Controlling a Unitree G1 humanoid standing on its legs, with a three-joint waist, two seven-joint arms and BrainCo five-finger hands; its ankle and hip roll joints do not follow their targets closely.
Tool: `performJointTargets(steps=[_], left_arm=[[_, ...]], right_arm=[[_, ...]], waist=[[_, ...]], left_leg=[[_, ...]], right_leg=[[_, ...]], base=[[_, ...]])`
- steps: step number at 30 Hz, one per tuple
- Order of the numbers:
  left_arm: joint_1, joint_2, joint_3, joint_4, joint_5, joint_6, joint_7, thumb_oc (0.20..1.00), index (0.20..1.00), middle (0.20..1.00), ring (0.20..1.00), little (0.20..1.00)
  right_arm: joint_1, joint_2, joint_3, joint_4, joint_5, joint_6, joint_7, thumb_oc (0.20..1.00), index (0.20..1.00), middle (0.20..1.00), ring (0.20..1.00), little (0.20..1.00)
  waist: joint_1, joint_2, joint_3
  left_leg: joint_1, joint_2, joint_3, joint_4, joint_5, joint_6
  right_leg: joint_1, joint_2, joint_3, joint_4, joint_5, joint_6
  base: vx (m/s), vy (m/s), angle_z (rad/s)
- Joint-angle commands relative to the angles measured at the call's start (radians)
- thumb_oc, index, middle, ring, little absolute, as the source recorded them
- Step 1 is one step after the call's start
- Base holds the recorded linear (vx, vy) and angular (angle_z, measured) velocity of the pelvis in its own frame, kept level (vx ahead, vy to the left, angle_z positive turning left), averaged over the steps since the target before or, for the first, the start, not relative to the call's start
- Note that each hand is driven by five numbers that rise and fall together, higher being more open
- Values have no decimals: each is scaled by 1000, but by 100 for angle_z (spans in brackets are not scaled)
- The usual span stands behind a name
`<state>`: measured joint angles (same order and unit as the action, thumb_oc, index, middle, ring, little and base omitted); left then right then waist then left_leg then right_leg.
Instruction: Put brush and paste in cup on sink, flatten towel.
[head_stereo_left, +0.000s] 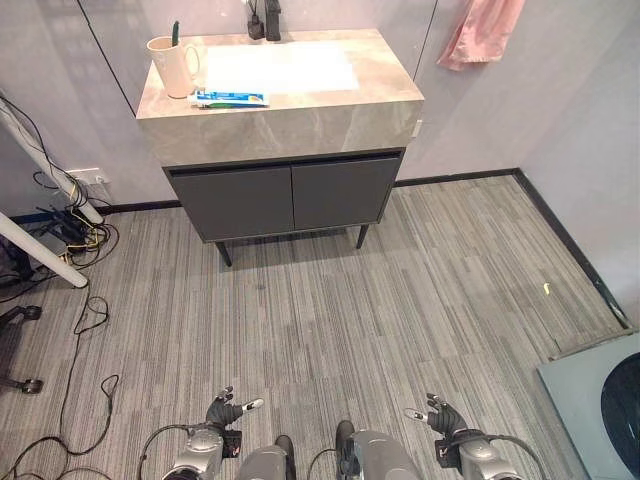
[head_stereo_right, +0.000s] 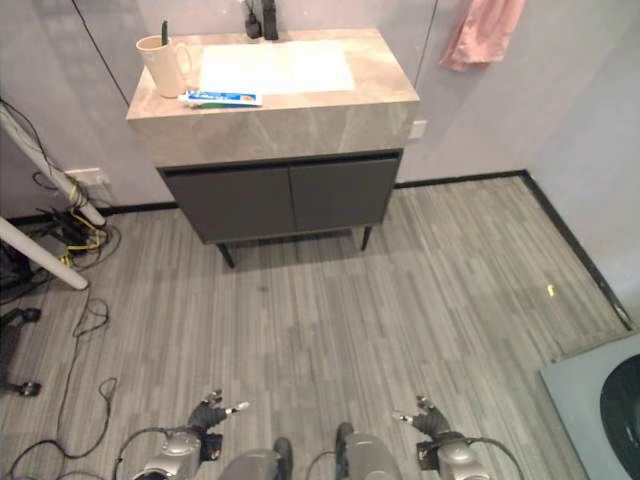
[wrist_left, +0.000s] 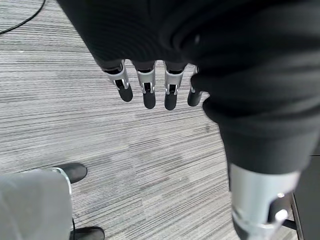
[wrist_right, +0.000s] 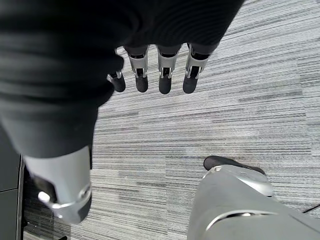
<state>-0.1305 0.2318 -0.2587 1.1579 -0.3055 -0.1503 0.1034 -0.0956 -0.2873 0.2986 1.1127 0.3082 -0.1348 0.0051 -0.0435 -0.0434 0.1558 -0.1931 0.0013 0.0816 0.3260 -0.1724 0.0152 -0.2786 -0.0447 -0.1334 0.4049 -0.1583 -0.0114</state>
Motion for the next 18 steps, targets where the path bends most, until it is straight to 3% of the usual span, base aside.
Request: performJointTargets(steps=[1, 18], left_arm=[[2, 16, -2, -3, 7, -40, -1, 1000, 1000, 1000, 1000, 1000], [25, 6, 4, 25, 8, -37, -21, 1000, 1000, 1000, 1000, 1000]], right_arm=[[-34, -30, 18, -14, 8, -39, 4, 1000, 1000, 1000, 1000, 1000], [-20, -45, 49, -9, -36, -29, 35, 1000, 1000, 1000, 1000, 1000]], waist=[[-5, 0, -47], [8, 2, -63]], left_leg=[[9, 1, 3, -35, 31, -25], [93, -5, -5, -177, 92, -31]], right_leg=[[79, -8, 41, -141, 94, 89], [171, 9, 30, -271, 121, 78]], base=[[0, 0, 0], [10, -10, 2]])
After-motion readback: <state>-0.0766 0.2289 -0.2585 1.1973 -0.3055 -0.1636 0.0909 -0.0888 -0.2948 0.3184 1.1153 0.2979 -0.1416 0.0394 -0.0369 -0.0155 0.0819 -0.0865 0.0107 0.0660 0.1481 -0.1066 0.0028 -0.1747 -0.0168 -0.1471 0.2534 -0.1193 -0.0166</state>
